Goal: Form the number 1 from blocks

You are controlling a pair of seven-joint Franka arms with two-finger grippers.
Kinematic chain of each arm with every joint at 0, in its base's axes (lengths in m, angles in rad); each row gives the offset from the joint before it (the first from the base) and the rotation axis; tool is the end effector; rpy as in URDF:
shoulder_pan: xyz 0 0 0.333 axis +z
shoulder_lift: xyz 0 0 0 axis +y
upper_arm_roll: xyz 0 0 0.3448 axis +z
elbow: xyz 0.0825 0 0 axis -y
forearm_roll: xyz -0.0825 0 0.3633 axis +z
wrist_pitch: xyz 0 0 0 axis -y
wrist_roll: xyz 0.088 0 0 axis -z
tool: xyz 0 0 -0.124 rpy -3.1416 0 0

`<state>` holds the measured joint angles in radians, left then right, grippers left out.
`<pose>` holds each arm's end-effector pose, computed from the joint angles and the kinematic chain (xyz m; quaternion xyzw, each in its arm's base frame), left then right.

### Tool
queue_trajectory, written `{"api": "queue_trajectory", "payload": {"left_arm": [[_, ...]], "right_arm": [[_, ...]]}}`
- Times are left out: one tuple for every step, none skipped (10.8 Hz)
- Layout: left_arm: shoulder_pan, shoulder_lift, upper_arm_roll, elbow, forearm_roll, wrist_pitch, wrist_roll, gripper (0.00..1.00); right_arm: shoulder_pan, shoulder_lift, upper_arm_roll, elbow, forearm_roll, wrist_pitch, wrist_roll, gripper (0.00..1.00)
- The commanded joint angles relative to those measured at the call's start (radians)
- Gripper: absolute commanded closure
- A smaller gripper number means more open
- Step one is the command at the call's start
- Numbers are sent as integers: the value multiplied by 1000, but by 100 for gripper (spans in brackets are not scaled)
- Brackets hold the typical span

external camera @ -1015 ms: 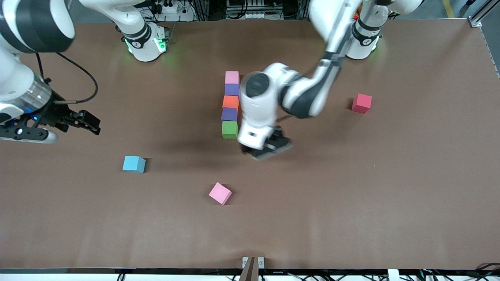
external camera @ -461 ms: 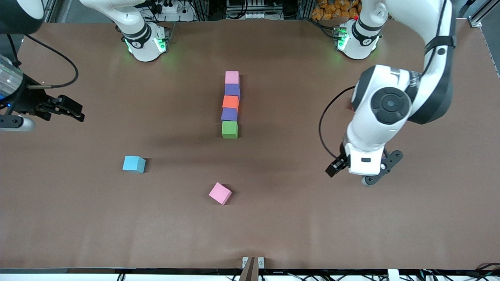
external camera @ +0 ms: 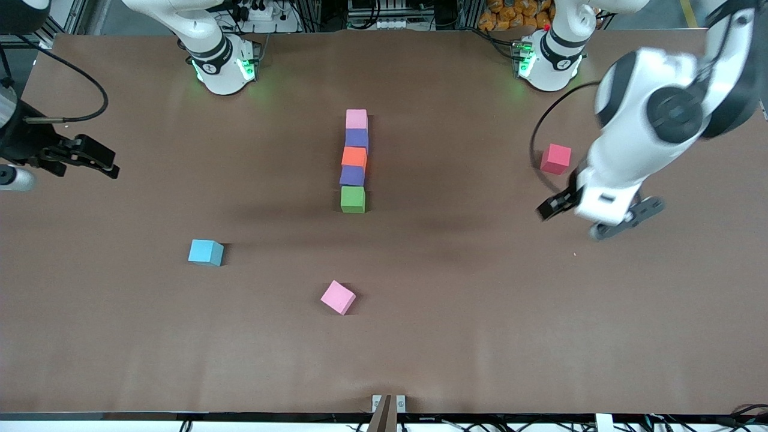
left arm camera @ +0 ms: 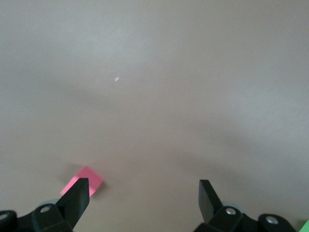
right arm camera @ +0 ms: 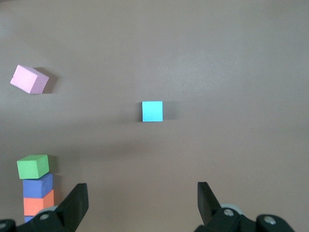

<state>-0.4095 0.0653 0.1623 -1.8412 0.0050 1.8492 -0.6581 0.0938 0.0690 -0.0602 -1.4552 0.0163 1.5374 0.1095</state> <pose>0.5384 -0.1374 0.5015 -0.9787 -0.2032 0.0220 0.0192 0.5543 0.0221 0.6479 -0.9993 0.0375 -0.0062 0.0065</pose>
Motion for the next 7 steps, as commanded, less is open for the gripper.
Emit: {"api": "queue_trajectory", "payload": {"left_arm": [[130,-133,-100,-154,-17,16,67,0],[211,-133,-172,-150,-17,16,69,0],[242,-136,-191,-138,-16,16,83,0],[257,-137,-187,-113,-13,15,159,0],[299,-137,-185,-72,-13,-17,272,0],[317,-136,-172,-17,-14,-74,373,0],[317,-133,-135,49,-20,-120,438,0]], "right_arm": [[-14,-11,-4,15,4,-29,-14,0],[-16,-9,-4,18,4,-49,-14,0],[-14,-9,-3,22,4,-57,-14,0],[-13,-9,-1,23,4,-60,-13,0],[-13,-9,0,24,5,-60,-13,0],[-11,-9,3,27,7,-60,-13,0],[-11,-9,5,27,7,-60,-11,0]]}}
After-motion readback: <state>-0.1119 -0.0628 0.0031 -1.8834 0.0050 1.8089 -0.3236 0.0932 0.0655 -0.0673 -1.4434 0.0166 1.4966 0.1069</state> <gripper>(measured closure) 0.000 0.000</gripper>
